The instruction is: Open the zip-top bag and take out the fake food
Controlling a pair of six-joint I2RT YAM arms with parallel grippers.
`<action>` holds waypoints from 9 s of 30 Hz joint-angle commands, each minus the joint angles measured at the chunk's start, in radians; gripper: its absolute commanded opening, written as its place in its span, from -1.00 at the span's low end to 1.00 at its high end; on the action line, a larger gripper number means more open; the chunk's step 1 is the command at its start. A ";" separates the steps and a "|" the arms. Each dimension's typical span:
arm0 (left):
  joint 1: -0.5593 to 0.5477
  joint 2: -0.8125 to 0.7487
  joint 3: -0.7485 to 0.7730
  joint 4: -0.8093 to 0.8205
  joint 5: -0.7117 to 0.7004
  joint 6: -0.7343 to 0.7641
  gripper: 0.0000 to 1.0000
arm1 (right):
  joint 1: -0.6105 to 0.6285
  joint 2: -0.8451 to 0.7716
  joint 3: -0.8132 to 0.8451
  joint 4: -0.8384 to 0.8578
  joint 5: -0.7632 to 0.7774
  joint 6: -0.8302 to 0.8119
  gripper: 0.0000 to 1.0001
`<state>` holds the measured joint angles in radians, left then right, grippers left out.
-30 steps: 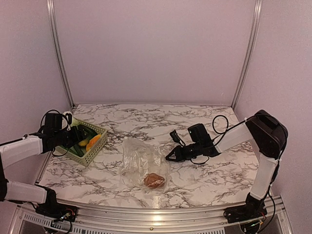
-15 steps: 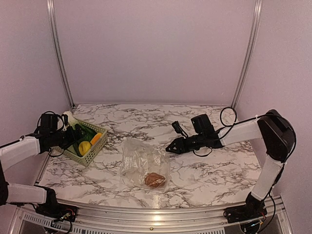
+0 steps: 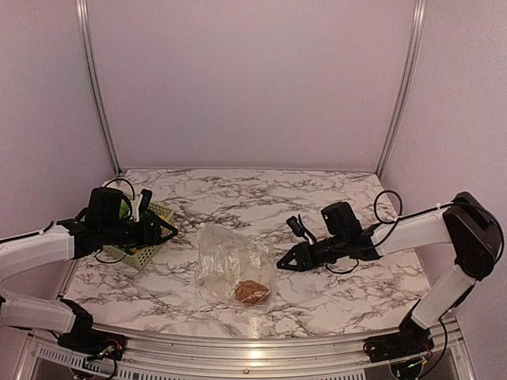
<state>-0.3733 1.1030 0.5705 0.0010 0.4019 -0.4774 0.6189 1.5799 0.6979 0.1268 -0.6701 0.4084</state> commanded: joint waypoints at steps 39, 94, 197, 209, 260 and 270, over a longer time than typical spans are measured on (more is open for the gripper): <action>-0.470 0.612 0.118 0.426 0.124 -0.060 -0.02 | 0.261 0.232 0.028 0.074 0.152 0.128 -1.00; -0.721 0.832 0.459 -0.061 -0.317 0.232 0.73 | 0.258 0.225 0.164 -0.218 0.358 -0.083 -1.00; -0.298 0.082 -0.109 0.251 0.035 -0.051 0.61 | 0.115 -0.065 -0.008 -0.105 0.374 0.004 -1.00; -0.470 0.303 0.030 0.337 0.059 -0.140 0.76 | 0.116 -0.057 -0.009 -0.100 0.364 0.004 -1.00; -0.408 0.353 -0.034 0.245 0.079 -0.089 0.32 | -0.102 -0.243 -0.093 -0.173 0.189 -0.132 0.29; -0.221 0.286 0.098 0.227 0.006 -0.068 0.98 | -0.303 -0.033 0.126 -0.056 0.031 -0.102 0.33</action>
<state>-0.6254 1.3830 0.5709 0.2607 0.4576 -0.5739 0.3435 1.4559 0.7246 0.0090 -0.5415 0.2943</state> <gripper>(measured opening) 0.987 0.666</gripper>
